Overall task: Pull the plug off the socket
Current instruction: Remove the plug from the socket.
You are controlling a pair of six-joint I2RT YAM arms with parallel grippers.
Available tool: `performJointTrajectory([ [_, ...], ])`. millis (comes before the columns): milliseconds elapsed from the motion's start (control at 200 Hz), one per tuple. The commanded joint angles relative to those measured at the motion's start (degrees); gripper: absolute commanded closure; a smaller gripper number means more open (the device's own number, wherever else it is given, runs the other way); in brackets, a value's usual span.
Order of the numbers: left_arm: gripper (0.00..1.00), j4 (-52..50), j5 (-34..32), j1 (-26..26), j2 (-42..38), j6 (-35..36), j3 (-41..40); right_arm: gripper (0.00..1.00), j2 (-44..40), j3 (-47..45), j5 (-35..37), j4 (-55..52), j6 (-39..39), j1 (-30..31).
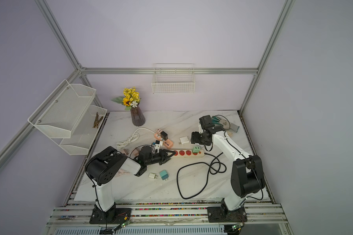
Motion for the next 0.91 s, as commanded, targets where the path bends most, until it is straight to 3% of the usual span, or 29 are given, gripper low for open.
performJointTrajectory([
  [0,0.98,-18.37,-4.23,-0.34,2.32,6.21,-2.32,0.24,1.39,-1.49,4.59,-2.73,-1.26,1.02],
  [115,0.98,-18.33,-4.23,-0.31,2.14,6.20,-2.49,0.22,1.85,-3.88,5.36,-0.98,-0.91,1.12],
  [285,0.98,-18.45,-4.45,-0.42,1.99,6.30,-2.58,0.20,2.44,-6.83,0.57,2.92,-1.45,1.20],
  [485,0.98,-18.78,-4.74,-0.38,1.78,6.39,-2.66,0.28,4.11,-8.01,-2.13,4.89,-2.27,1.20],
  [615,0.98,-18.97,-4.85,-0.50,1.68,6.39,-2.65,0.32,4.62,-7.44,0.04,5.26,-2.74,1.03],
  [800,1.00,-21.03,-6.13,-0.40,1.09,7.21,-3.33,0.84,4.38,-7.14,-2.90,5.57,-3.76,-1.91],
  [875,1.00,-21.71,-6.77,-0.42,0.82,7.22,-3.71,0.99,3.83,-7.24,-6.23,6.19,-4.13,-3.84],
  [900,1.00,-21.44,-6.91,-0.42,0.77,7.10,-3.89,1.00,3.75,-7.26,-7.52,6.35,-4.24,-4.47],
])
